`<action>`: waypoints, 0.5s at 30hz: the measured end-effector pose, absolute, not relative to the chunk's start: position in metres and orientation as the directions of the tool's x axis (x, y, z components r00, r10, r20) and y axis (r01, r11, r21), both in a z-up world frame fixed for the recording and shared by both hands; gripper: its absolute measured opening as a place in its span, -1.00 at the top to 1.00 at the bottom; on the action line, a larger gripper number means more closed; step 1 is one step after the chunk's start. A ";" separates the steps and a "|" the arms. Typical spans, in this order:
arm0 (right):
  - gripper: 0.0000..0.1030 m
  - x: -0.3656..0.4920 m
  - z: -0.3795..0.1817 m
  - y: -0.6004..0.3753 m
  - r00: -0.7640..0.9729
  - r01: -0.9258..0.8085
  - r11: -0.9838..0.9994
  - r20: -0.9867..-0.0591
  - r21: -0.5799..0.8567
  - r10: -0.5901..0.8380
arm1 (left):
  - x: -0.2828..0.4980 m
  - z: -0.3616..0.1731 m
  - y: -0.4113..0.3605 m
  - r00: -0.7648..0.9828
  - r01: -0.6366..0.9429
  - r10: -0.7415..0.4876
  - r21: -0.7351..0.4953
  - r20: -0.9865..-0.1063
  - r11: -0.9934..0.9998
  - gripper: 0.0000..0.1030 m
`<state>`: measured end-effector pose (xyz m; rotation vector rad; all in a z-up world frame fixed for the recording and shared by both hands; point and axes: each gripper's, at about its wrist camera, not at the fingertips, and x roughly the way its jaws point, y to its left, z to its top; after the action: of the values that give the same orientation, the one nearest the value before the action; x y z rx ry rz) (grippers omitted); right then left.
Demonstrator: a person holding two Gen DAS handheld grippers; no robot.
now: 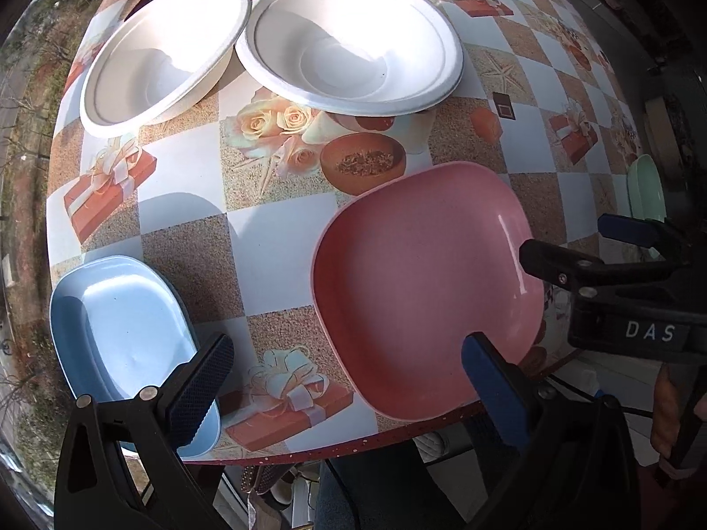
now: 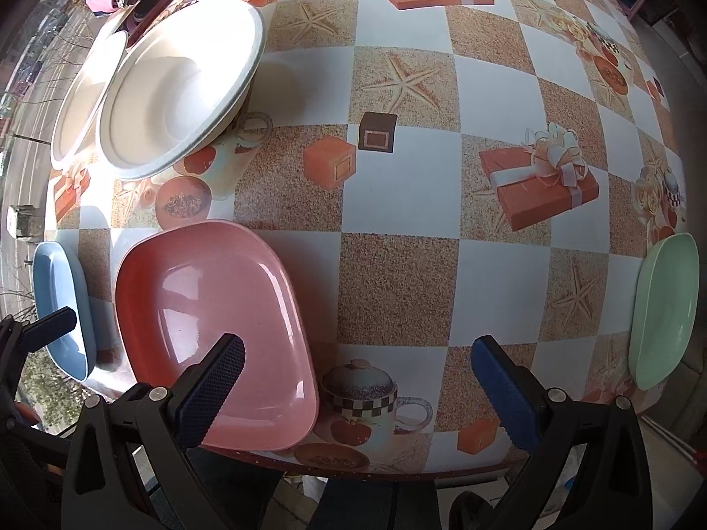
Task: Organize plates and bowls
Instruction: 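Close both tools on the pink plate rim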
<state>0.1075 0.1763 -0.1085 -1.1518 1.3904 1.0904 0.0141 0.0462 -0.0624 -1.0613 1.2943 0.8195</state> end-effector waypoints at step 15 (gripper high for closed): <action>-1.00 0.096 -0.137 0.181 -0.049 -0.999 -0.004 -0.981 0.051 -0.188 | 0.002 -0.099 0.035 0.059 -0.973 -0.104 -0.081 -0.993 0.215 -1.00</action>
<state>0.0958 0.1810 -0.1371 -1.3305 1.3818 1.1580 0.0019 0.0350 -0.0987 -1.1451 1.3232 0.9469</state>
